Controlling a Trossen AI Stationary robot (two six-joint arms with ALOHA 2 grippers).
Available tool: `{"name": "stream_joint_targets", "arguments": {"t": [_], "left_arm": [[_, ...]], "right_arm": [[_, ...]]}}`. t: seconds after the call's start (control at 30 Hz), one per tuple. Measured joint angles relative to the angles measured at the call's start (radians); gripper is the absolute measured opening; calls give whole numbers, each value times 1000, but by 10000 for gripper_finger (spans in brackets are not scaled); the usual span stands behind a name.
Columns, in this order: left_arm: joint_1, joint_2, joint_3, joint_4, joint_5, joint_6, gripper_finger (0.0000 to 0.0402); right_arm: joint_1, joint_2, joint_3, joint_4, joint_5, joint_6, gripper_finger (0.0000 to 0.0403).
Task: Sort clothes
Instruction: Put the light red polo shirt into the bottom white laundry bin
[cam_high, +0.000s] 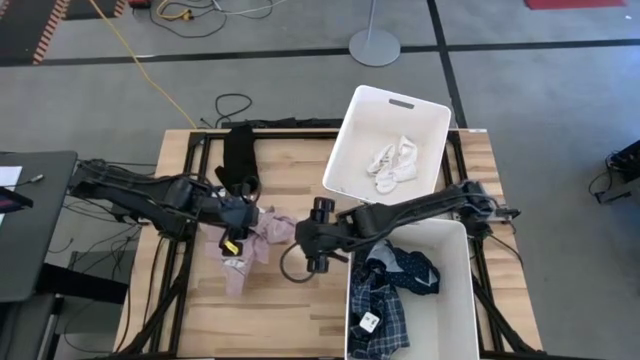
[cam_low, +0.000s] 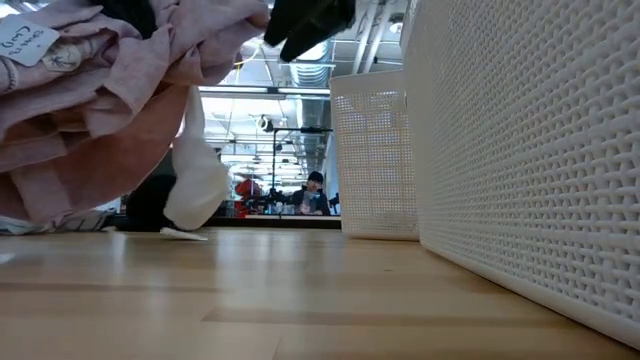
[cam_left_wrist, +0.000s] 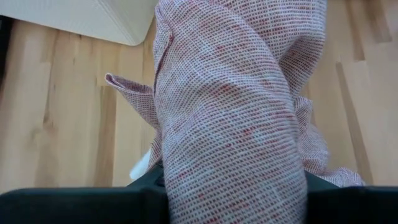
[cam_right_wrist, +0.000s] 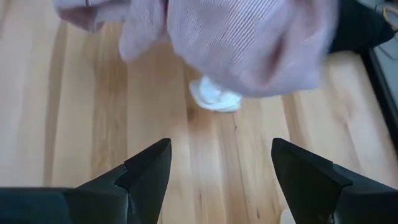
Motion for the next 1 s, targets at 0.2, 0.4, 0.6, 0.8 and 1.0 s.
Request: {"name": "stream_joint_targets", "arguments": {"t": [0.2,0.4,0.6,0.8,1.0], "left_arm": [[-3,-15,21,-13,-16,2,116],[-43,-17,122,-12,-46,35,116],[-92,-18,221,-1,-82,82,116],[-125,-18,265,25,-116,119,116],[-139,-18,266,36,-118,127,116]], "right_arm": [[-16,33,0,51,-28,-10,292],[-33,32,0,138,-30,-43,292],[-52,32,0,191,-30,-63,292],[-58,32,0,312,-29,-121,292],[-67,32,0,274,-27,-122,213]]}}
